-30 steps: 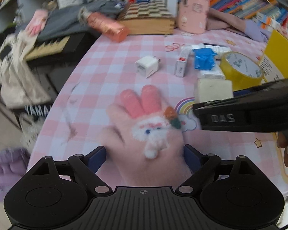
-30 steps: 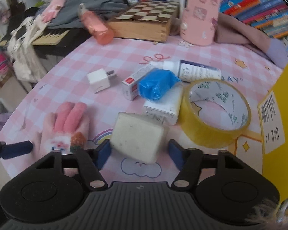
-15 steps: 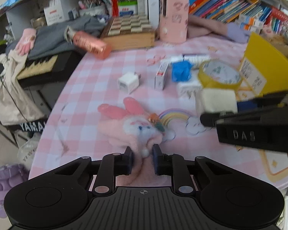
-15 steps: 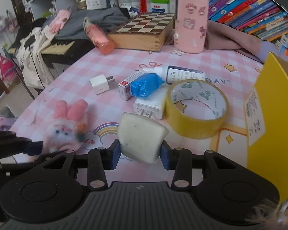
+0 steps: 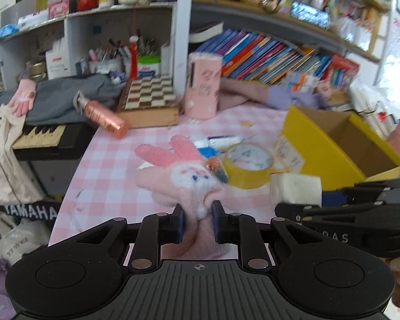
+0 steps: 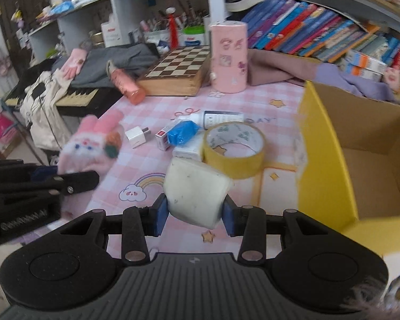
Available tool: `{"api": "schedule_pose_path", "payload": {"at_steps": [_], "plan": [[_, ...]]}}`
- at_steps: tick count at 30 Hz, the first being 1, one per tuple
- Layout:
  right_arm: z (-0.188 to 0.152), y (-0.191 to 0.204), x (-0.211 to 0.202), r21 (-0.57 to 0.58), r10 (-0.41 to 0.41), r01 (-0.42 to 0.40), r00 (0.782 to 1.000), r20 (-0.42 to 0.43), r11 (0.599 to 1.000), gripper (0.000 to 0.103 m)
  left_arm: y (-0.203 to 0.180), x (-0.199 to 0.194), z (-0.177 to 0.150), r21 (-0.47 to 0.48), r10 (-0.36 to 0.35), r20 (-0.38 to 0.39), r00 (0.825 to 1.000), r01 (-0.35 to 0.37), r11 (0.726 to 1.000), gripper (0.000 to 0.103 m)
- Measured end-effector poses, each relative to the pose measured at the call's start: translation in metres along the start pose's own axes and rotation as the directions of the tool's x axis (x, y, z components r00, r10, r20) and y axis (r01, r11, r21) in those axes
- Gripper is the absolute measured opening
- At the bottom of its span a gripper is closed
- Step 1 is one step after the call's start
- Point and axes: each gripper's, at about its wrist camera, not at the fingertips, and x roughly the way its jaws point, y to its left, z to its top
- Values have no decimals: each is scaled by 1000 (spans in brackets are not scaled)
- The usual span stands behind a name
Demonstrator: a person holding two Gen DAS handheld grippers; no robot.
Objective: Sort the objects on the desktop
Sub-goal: 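Lift and carry the glove and soap bar with both tools toward the yellow box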
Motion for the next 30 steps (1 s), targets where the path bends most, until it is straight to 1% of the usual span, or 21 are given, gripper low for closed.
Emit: {"api": "schedule_pose_path", "payload": {"at_steps": [6,12,16,19,23,30], "plan": [[-22,8,-38,56,-53,52,998,25,997,39,-5,-26,-11,36,-62,17,998,61,997,19],[-56,25,-70,110,-127,122,991,36,986,39,-9,-48,-40,68,-118,-20,993,119,991,20],[-85,37,-91,147,-169,164,985,24,975,39,-13,-60,-60,97,-173,-53,984,177,979,20],[-106,42,-106,192,-208,201,978,13,961,39,-19,-68,-73,125,-218,-75,973,226,966,20],[-128,47,-124,250,-254,246,967,2,936,39,-24,-77,-82,153,-254,-87,963,265,952,20],[-149,42,-143,353,-302,294,953,-32,888,39,-33,-89,-91,198,-299,-95,950,312,929,20]]}}
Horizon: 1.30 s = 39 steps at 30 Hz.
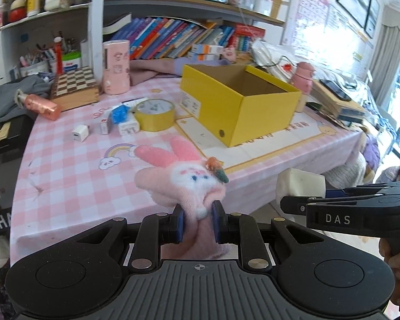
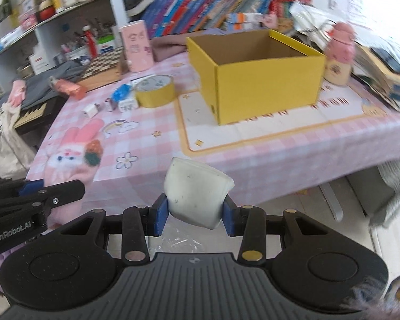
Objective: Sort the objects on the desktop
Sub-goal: 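Lift and carry the glove and soap bar with both tools toward the yellow box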
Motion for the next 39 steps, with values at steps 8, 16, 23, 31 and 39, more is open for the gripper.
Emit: {"api": "schedule_pose_path", "payload": {"at_steps": [8,16,23,31,39], "plan": [[-12,-11,-15,30,-54,54,999,4,998,39,-19,3,0,55,-66,-12,998,67,996,20],[-16,-23,-18,67,-79,78,997,1,995,39,-39,12,6,116,-94,-23,995,96,989,20],[-14,-36,-17,75,-87,86,996,2,993,39,-53,23,13,148,-110,-32,993,113,983,20],[-7,-51,-12,75,-98,98,995,1,992,39,-68,38,22,173,-133,-40,990,138,975,20],[3,-70,-3,72,-106,106,994,1,992,39,-83,54,33,192,-136,-36,990,141,971,20]]}}
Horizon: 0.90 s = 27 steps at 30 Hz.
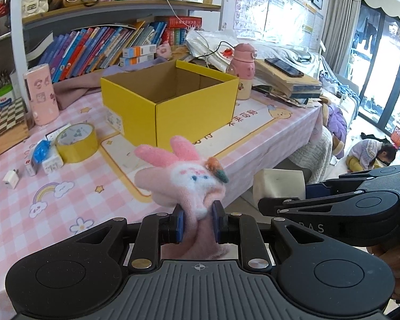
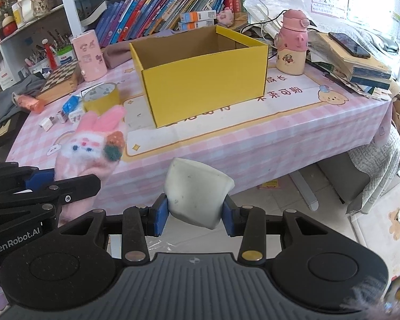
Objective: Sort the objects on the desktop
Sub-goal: 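Lift and carry the glove and soap bar with both tools toward the yellow box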
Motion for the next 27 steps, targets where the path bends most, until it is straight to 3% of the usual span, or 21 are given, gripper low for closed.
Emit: {"api": "schedule_pose_path", "payload": {"at_steps": [27], "plan": [[16,-28,17,9,25,-25,1000,-9,1000,39,-20,21,16,30,5,-10,1000,-5,1000,20]]}}
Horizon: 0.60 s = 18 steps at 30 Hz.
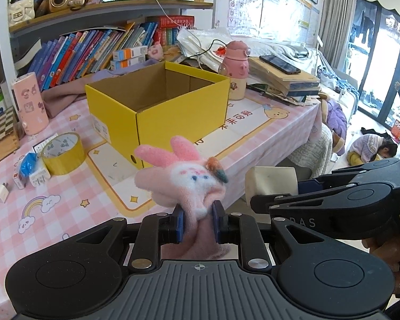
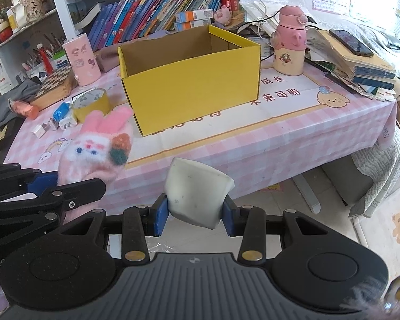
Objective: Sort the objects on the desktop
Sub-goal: 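Lift and carry the glove and soap bar with both tools toward the yellow box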
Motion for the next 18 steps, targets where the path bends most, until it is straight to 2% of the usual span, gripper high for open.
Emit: {"api": "schedule_pose_path", "payload": {"at_steps": [18], "plan": [[18,-28,24,5,-4,4,999,-46,1000,39,-19,39,19,12,-37,-38,999,38,999,20]]}}
